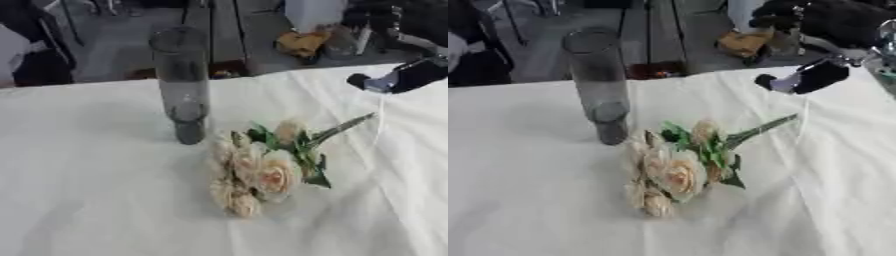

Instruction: Arrange flowers into the vase.

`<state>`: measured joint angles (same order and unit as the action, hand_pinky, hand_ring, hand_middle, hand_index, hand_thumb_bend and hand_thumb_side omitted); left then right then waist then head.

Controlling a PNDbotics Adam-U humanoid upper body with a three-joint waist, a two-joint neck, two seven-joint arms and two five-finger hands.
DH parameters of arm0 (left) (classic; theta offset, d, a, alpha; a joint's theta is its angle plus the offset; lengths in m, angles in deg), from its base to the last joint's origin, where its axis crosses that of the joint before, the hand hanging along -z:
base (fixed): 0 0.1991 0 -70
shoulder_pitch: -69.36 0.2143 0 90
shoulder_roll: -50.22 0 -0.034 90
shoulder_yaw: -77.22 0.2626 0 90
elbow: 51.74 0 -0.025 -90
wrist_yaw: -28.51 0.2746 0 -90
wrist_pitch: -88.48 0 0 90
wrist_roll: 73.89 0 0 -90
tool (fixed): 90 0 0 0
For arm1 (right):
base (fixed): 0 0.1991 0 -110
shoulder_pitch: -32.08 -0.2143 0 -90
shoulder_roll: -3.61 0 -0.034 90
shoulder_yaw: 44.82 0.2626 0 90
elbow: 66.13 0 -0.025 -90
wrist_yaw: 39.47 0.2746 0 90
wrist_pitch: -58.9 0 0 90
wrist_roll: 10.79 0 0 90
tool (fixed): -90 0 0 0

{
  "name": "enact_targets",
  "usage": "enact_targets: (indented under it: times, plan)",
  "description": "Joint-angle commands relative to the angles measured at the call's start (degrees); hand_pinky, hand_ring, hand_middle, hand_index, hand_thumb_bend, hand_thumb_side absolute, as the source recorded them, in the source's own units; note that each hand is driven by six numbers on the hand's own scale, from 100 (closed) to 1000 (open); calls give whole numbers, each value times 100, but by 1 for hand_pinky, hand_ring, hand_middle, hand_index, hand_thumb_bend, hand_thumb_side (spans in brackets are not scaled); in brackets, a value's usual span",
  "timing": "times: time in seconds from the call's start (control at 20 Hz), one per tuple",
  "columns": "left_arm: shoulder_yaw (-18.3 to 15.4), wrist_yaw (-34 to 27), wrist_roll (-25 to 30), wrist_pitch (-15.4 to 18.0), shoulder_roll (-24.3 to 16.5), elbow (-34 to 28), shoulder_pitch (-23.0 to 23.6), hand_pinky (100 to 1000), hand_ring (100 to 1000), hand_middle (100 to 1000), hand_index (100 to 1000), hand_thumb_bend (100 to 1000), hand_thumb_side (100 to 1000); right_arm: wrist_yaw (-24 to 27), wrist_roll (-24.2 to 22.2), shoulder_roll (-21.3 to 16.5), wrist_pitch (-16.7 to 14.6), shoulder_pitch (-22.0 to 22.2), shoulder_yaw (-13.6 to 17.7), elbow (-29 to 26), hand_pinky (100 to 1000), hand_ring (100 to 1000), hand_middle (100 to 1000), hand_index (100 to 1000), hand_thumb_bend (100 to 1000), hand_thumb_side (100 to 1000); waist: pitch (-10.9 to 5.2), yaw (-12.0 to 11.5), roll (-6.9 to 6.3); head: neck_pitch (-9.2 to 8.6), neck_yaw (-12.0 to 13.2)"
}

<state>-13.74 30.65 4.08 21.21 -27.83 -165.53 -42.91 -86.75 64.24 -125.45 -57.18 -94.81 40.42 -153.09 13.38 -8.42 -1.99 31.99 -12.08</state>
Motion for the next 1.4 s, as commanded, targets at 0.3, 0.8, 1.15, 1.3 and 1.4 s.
enact_targets:
  times: [0.3,0.8,1.15,1.3,1.4]
  plan:
    - [3,-24,33,-15,-38,-80,-66,488,631,749,826,159,1000,-47,-302,-27,-28,-25,-126,258,1000,1000,1000,1000,444,719,-86,-24,17,-118,-47]
    - [7,-26,37,-25,-10,-80,-75,487,630,749,825,153,1000,-171,-97,170,-121,55,-398,540,963,1000,986,1000,443,668,-51,-69,2,-139,-100]
    - [12,-29,37,-35,1,-80,-82,486,630,749,825,148,1000,-302,34,268,-241,103,-582,773,944,1000,963,1000,436,656,-26,-95,-6,-156,-108]
    - [15,-28,38,-40,8,-80,-82,485,630,749,825,145,1000,-323,55,293,-316,137,-622,854,945,1000,963,1000,432,644,-9,-101,-12,-168,-103]
    - [17,-27,40,-42,11,-80,-86,485,629,749,825,138,1000,-324,45,299,-364,163,-646,905,945,1000,963,1000,427,637,-2,-107,-20,-169,-103]
